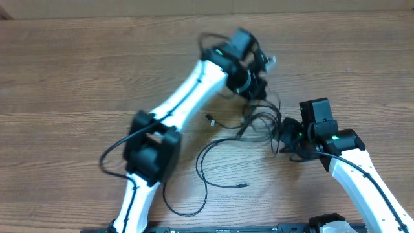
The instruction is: Untangle cables
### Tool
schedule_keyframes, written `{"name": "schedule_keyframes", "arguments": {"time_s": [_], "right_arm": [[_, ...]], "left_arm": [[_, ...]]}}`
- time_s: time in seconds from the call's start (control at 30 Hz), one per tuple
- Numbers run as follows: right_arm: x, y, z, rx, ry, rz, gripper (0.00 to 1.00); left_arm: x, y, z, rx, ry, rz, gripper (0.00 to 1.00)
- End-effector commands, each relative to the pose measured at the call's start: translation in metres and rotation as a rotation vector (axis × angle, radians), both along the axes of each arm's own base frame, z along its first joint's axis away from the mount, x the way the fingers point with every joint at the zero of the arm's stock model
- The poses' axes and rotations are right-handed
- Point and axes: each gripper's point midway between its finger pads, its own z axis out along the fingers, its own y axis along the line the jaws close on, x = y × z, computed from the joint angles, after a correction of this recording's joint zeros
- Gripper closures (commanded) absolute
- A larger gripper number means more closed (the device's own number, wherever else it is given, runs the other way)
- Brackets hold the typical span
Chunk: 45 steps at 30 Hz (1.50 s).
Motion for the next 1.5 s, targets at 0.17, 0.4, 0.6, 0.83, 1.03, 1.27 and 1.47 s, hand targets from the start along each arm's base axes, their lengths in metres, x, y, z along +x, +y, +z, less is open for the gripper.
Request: {"name": "schedule_keyframes", "arguments": {"time_s": [0.17, 0.4, 0.6, 0.83, 1.03, 1.27, 1.47], "right_arm": [[0.026, 0.032, 0.026, 0.148, -0.149, 0.107, 0.37], [0.035, 0.044, 0.038, 0.232, -0.188, 0.101, 0.37], [0.036, 0.077, 0.069, 0.398, -0.287, 0.276, 0.38], [0.051, 0.061, 0.064, 0.332, -0.3, 0.153, 0.43], [0.074, 0.043, 0.071, 0.28, -0.37, 0.007, 0.43], [0.067, 0.049, 0.069, 0.31, -0.339, 0.034, 0.44], [0.027, 0.031, 0.026, 0.171, -0.13, 0.043, 0.43]], "left_arm": [[-0.025, 0.013, 0.113, -0.433, 0.211, -0.114, 0.96], [-0.017, 0.02, 0.136, -0.554, 0.175, -0.168, 0.96], [0.029, 0.026, 0.089, -0.275, -0.003, 0.055, 0.96], [0.016, 0.006, 0.127, -0.463, 0.082, -0.022, 0.96], [0.003, 0.002, 0.149, -0.563, 0.145, -0.101, 0.96], [0.03, 0.013, 0.136, -0.494, 0.077, 0.014, 0.96], [0.096, 0.095, 0.132, -0.449, 0.014, 0.263, 0.96]]}}
